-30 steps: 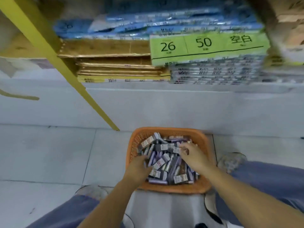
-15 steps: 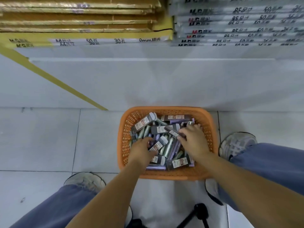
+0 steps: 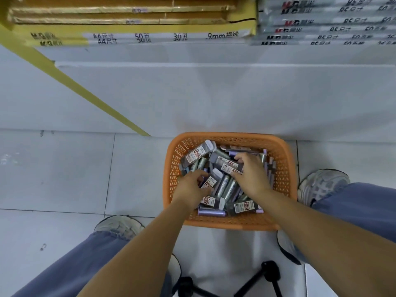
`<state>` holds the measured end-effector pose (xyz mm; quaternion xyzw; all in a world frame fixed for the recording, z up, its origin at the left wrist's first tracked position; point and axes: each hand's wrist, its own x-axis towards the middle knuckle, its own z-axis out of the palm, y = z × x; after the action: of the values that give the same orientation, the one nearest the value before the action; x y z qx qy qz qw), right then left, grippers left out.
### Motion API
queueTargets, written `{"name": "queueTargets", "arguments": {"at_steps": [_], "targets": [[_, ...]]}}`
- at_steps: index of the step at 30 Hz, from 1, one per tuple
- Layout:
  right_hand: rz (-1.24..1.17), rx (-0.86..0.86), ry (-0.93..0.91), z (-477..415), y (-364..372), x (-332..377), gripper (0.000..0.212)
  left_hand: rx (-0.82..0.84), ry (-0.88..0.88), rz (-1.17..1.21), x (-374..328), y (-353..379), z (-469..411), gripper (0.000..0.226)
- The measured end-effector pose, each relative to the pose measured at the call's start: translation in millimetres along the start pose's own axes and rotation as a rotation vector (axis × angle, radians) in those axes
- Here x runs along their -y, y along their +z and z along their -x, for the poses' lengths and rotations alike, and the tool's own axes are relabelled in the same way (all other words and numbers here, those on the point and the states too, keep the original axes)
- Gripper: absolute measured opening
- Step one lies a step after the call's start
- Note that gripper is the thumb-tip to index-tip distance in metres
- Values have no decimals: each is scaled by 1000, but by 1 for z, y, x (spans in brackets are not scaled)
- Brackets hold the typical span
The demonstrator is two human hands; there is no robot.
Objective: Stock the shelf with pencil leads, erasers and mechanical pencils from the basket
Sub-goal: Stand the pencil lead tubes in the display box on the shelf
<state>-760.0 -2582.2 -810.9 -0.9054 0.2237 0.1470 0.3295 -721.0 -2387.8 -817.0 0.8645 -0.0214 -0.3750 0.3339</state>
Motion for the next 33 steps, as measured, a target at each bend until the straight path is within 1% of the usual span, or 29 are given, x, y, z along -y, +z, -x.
{"name": "queueTargets", "arguments": {"at_steps": [2,3,4,6,9,11,13,17,22,25,27,29,30,31,33], "targets": [[-6,17,17,1,-2,-3,42,-1,-5,-54,-3,5,1,54],[-9,49,26,1,-4,-5,38,-6,-11,-79,-5,7,1,54],[-22,87,40,3,-6,-7,33,-10,-22,-84,-6,8,0,52],[-76,128,69,6,-10,-11,23,-32,-17,-48,-7,8,0,37],[-192,105,99,10,-16,-10,13,-145,98,-38,-12,-5,-2,17],[-266,115,125,10,-19,-4,12,-255,145,-58,-19,-19,-8,14],[-344,125,159,8,-20,3,12,-318,151,-54,-27,-33,-18,15],[-401,119,183,4,-19,12,8,-278,144,-167,-37,-43,-32,21],[-414,154,208,8,-15,9,9,-273,98,-129,-28,-28,-29,21],[-427,185,225,9,-13,6,13,-257,55,-26,-27,-24,-31,30],[-449,193,235,9,-11,5,17,-216,17,24,-27,-23,-33,46],[-463,200,245,8,-11,5,27,-174,13,-28,-26,-22,-35,66],[-464,204,254,8,-11,6,35,-157,10,-45,-25,-22,-36,72],[-464,207,264,8,-10,7,40,-146,5,-44,-24,-21,-36,74],[-463,206,276,7,-8,7,41,-140,-5,-27,-22,-20,-37,77]]}}
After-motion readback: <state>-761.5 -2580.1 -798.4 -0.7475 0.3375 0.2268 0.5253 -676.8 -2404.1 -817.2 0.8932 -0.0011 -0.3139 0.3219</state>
